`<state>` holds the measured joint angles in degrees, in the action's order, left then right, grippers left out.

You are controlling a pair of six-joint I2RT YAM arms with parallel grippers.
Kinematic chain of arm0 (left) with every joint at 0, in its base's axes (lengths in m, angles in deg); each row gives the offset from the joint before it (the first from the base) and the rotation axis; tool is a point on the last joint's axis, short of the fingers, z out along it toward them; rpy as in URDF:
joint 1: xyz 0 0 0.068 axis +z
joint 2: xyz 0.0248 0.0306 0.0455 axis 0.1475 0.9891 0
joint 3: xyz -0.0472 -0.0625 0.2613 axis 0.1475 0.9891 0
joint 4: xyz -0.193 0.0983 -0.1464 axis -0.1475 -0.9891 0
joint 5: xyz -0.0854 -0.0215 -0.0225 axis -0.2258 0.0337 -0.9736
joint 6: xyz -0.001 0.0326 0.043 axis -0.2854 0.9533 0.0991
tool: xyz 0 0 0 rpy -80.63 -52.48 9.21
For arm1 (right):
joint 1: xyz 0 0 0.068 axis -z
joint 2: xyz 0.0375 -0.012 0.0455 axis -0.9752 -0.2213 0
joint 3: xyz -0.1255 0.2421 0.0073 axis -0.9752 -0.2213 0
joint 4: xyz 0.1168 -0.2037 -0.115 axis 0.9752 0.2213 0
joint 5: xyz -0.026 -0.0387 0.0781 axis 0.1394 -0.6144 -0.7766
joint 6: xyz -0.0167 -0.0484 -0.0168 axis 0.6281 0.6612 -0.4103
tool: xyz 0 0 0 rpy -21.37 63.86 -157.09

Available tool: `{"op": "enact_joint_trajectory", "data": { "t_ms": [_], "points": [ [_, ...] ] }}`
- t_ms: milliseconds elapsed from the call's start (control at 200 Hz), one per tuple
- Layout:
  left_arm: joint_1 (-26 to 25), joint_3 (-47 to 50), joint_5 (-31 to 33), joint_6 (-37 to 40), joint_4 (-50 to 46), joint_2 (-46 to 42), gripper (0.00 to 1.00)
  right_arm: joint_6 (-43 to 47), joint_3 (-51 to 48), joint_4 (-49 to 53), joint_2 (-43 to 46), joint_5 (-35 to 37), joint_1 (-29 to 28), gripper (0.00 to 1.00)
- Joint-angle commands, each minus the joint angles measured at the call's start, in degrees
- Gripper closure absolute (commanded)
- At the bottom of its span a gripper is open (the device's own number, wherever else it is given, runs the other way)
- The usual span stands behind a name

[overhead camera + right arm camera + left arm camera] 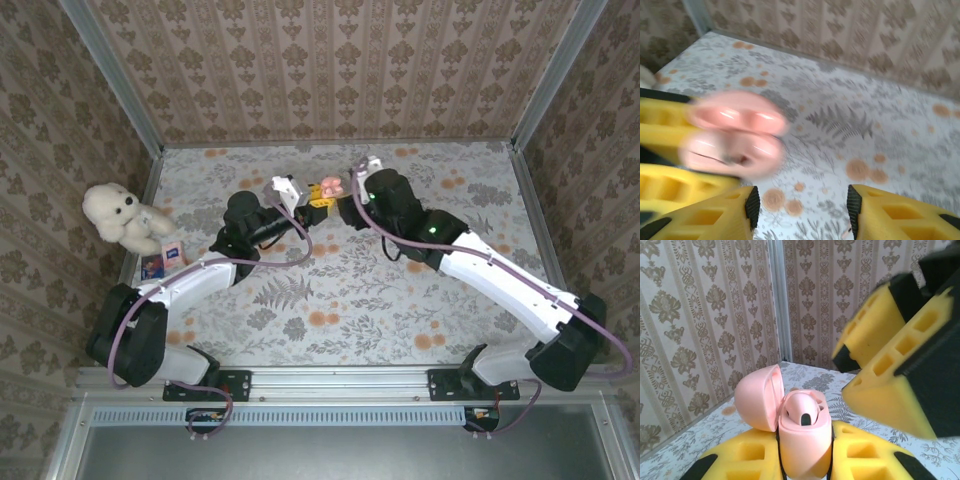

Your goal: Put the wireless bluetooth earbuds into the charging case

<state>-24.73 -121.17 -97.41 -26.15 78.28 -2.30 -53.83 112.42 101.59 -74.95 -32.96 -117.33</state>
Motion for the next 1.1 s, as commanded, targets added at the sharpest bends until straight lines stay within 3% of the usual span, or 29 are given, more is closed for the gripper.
{"op": "enact_joint_trajectory", "data": {
  "t_ms": [0, 175, 340, 660, 1095],
  "points": [
    [1.0, 0.8, 1.3, -1.1, 2.9, -0.8, 1.00, -10.0, -4.3, -1.3, 3.9, -5.2, 5.7, 0.45],
    [2.3, 1.7, 1.5, -1.1, 2.2, -2.2, 1.00, -20.3, -7.4, 2.2, 1.2, -9.3, 13.4, 0.43],
    [2.9, 2.4, 1.6, -1.4, 2.1, -3.3, 1.00, -30.6, -1.3, 14.1, -12.5, -8.0, 16.2, 0.45],
    [3.4, 3.3, 1.6, -1.7, 2.8, -4.9, 1.00, -40.9, 12.5, 23.3, -33.7, -7.6, 14.3, 0.47],
    [4.8, 5.3, 1.0, -3.4, 7.2, -5.2, 1.00, -44.6, 22.2, 33.4, -44.0, -4.6, 13.0, 0.50]
  ]
}}
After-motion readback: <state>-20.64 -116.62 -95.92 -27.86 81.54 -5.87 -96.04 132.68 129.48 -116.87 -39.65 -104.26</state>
